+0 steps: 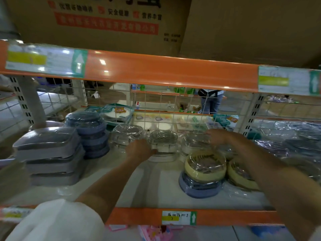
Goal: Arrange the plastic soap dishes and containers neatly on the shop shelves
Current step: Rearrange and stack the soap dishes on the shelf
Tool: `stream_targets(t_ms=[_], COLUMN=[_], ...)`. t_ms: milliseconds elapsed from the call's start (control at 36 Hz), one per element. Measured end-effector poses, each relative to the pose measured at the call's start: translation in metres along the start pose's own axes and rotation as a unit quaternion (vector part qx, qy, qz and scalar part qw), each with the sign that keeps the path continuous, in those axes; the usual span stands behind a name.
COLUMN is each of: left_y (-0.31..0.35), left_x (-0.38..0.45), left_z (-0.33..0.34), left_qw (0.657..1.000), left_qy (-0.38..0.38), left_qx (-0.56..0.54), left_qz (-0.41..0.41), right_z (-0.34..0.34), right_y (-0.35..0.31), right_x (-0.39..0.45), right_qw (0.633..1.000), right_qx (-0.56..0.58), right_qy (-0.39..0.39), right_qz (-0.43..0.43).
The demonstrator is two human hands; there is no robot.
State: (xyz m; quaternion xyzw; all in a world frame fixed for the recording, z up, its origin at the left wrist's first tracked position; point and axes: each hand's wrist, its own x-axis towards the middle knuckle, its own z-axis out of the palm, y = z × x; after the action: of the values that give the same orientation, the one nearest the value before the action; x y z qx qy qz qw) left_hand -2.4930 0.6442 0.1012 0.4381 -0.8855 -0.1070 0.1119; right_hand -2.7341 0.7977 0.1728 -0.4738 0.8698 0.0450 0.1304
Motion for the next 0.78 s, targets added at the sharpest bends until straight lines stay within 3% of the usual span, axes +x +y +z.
stream_targets(t_ms=[139, 361, 556, 778], left_y=[0.008, 0.016, 0.026, 0.023], left_x=[-0.001, -0.008, -0.016, -0.017], left_z=[-0.005, 0.001, -0.002, -0.003], left_qw=[1.000, 0.999, 1.000, 1.000], left_qy=[-0.010, 0.016, 0.004, -0.001], left_qx=[0.011, 0.004, 0.000, -0.022], left_qz=[0.013, -0.030, -0.007, -0.001], right_z=[0.002, 0.002, 0.000, 0.008], right_y=[0.005, 0.006, 0.010, 0.007], right_x=[0.007, 0.019, 0.021, 0.020], right_qw=[1.000, 0.999, 0.999, 0.999], right_qx=[-0.019, -0.009, 0.007, -0.019], right_qy=[0.003, -0.014, -0.034, 0.023], right_qz=[-0.014, -0.044, -0.042, -0.039])
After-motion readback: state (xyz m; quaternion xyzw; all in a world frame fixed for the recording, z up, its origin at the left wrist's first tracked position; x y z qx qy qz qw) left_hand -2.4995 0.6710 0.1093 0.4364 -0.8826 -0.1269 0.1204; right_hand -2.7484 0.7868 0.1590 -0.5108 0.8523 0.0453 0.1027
